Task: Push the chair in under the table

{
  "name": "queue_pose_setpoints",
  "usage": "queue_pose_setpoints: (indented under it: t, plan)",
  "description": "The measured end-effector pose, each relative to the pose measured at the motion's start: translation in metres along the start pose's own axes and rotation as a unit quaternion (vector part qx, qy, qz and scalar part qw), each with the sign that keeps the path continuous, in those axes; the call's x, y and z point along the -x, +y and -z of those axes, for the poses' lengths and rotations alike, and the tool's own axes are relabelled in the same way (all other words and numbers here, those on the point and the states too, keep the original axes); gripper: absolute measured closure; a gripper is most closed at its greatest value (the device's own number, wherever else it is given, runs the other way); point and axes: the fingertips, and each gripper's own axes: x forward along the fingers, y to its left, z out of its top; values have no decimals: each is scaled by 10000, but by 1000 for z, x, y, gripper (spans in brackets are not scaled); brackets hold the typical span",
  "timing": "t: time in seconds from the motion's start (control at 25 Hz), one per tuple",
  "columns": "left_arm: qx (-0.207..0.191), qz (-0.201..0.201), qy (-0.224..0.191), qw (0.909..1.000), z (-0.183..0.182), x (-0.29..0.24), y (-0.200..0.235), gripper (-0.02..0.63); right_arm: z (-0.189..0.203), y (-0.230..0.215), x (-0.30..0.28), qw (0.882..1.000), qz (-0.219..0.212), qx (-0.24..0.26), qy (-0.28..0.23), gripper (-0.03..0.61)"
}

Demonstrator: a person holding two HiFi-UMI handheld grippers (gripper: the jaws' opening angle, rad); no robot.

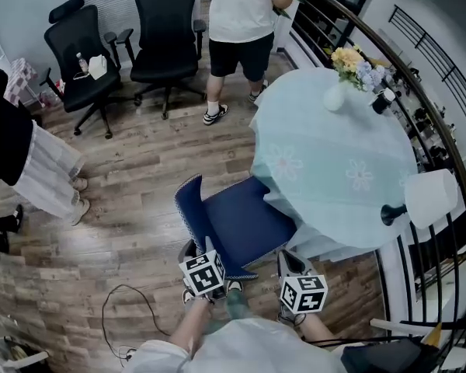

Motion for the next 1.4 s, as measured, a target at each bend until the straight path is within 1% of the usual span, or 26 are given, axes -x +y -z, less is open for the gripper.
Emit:
queue_pose_setpoints:
  t: [0.28, 0.56, 0.76, 0.96, 1.08, 1.2, 1.32, 1.4]
  plan:
    - [-134, 182, 23, 9997, 1, -12, -36, 488, 6, -25, 9, 9997, 192, -167, -17, 561]
    - [-102, 168, -8, 9998, 1, -18, -64, 488, 12, -50, 18, 9986, 393, -363, -15, 561]
    - [-83, 88, 3, 9999, 4, -18, -65, 488, 16, -63, 19, 9978, 470, -475, -30, 561]
    - [-214, 228, 29, 9995, 3, -20, -62, 483, 13, -58, 16, 9981, 404, -472, -44, 561]
    - [-406, 303, 131, 9986, 4, -21, -62, 465, 7, -53, 15, 9983, 356, -449, -120, 561]
    - [-573, 268, 262, 9977, 5, -23, -61, 447, 2, -49, 15, 9983, 342, -441, -196, 561]
    - [-550, 306, 360, 9974, 4, -20, -60, 433, -2, -46, 17, 9980, 384, -446, -249, 561]
    - [-498, 353, 323, 9976, 2, -16, -57, 410, -3, -44, 20, 9976, 432, -460, -288, 561]
